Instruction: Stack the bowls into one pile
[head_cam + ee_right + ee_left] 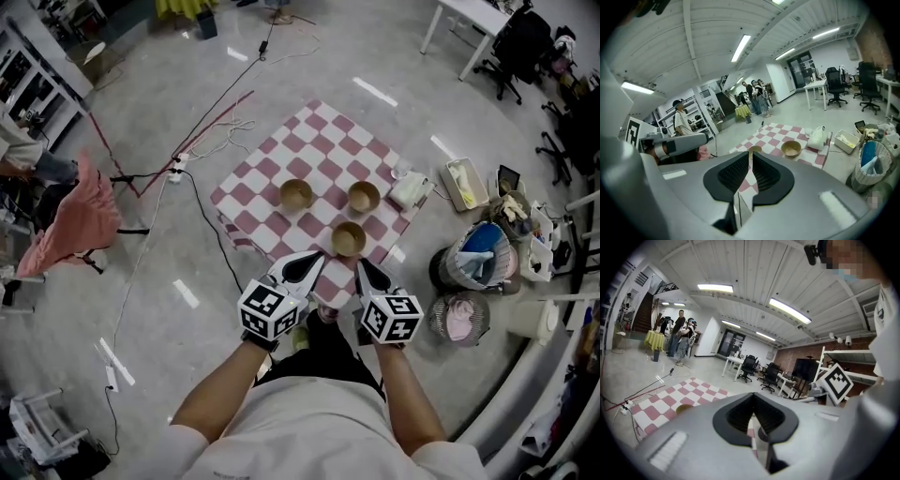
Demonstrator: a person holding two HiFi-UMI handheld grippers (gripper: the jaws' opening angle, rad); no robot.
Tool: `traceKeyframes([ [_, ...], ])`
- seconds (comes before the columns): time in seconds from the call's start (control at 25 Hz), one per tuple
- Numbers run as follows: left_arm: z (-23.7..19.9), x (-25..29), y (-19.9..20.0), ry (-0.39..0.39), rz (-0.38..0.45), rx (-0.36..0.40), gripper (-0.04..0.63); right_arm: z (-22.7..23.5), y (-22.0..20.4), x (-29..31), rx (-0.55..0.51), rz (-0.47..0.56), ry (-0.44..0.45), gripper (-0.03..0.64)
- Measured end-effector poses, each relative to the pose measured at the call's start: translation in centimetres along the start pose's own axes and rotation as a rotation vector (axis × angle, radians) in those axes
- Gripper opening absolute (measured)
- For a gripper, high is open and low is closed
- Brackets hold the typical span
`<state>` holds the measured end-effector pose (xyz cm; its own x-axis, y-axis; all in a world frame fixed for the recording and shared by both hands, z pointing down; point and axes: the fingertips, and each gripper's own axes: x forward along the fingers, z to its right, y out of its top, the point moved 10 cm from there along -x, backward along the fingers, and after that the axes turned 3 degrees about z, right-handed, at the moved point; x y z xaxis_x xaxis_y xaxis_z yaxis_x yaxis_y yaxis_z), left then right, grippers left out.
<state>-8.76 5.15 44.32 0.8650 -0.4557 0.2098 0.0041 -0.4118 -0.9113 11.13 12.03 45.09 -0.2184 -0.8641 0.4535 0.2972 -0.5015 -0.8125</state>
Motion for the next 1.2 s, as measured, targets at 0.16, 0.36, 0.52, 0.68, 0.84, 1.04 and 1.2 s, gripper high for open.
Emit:
traceKeyframes([
  [0.16, -1.8, 2.6, -0.7, -0.001, -0.038, 0.01, 0.006, 2.6, -0.8, 2.8, 0.032, -0.044, -0.033, 0.017],
  [0.36, -3.6, 5.7, -3.1, -0.007, -0.094, 0.002, 0.006, 6.4, -3.0, 5.8, 0.078, -0.133, -0.085, 0.04],
  [0.52, -5.1, 7.7, -4.8, 0.001, -0.133, -0.01, 0.006, 9.1, -4.5, 8.1, 0.105, -0.196, -0.121, 0.041],
  [0.68, -6.5, 9.4, -6.4, 0.008, -0.173, -0.013, 0.006, 11.3, -6.1, 10.5, 0.125, -0.26, -0.14, 0.052],
  [0.84, -7.5, 10.9, -7.9, 0.014, -0.211, -0.027, 0.006, 12.9, -7.7, 12.4, 0.151, -0.312, -0.161, 0.053],
  [1.04, -8.0, 12.7, -9.5, 0.0, -0.244, -0.041, 0.006, 14.8, -9.2, 14.3, 0.195, -0.36, -0.185, 0.053],
  [1.2, -8.4, 13.8, -10.3, -0.002, -0.261, -0.048, 0.005, 15.8, -10.2, 15.6, 0.221, -0.396, -0.201, 0.054],
])
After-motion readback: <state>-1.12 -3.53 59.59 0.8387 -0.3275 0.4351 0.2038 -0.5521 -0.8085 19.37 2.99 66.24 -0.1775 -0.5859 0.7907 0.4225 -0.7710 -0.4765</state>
